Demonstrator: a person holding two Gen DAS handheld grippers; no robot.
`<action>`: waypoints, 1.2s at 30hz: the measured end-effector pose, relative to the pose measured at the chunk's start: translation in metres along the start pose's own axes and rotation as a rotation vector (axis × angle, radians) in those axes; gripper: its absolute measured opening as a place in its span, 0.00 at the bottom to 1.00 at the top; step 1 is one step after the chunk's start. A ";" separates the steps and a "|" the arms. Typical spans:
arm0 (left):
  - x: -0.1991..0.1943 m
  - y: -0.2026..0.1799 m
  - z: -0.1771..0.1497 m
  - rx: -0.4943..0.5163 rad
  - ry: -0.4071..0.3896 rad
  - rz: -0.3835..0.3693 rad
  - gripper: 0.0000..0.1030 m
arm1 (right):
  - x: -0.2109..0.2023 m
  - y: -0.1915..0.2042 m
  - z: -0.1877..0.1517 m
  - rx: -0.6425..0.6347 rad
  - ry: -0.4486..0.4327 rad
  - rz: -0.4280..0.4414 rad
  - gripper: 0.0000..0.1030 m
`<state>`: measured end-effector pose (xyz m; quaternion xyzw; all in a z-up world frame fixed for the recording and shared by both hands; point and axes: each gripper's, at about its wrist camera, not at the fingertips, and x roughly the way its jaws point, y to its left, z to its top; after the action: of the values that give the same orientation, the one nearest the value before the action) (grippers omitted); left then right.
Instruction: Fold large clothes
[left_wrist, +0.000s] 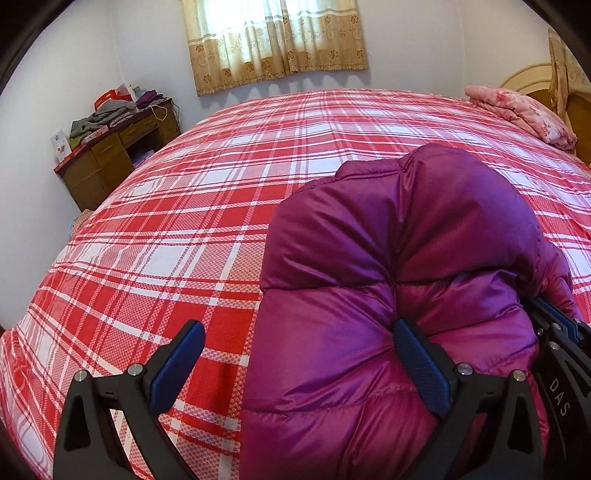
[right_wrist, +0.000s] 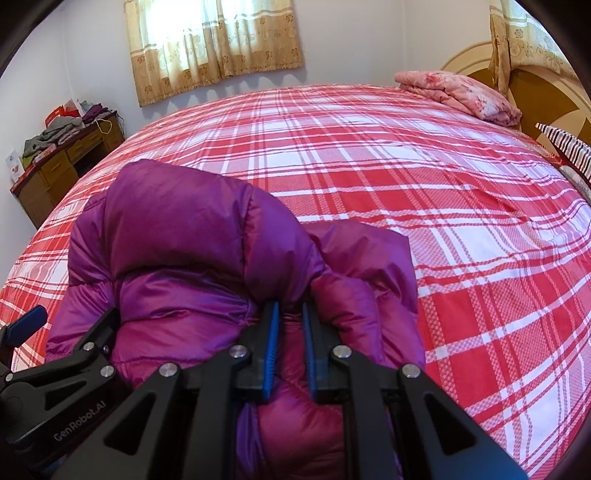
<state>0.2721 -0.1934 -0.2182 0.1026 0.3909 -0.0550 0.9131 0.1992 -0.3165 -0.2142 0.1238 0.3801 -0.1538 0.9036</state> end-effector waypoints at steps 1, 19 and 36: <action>0.000 0.000 0.000 0.001 0.001 0.000 0.99 | 0.000 0.000 0.000 0.000 0.000 0.001 0.14; -0.023 0.035 -0.006 -0.046 0.032 -0.151 0.99 | -0.027 -0.028 -0.001 0.087 -0.067 0.168 0.52; -0.023 0.043 -0.030 0.003 0.005 -0.266 0.99 | -0.018 -0.051 -0.018 0.164 0.018 0.221 0.61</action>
<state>0.2431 -0.1444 -0.2154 0.0513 0.4034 -0.1759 0.8965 0.1564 -0.3544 -0.2187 0.2397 0.3582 -0.0829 0.8985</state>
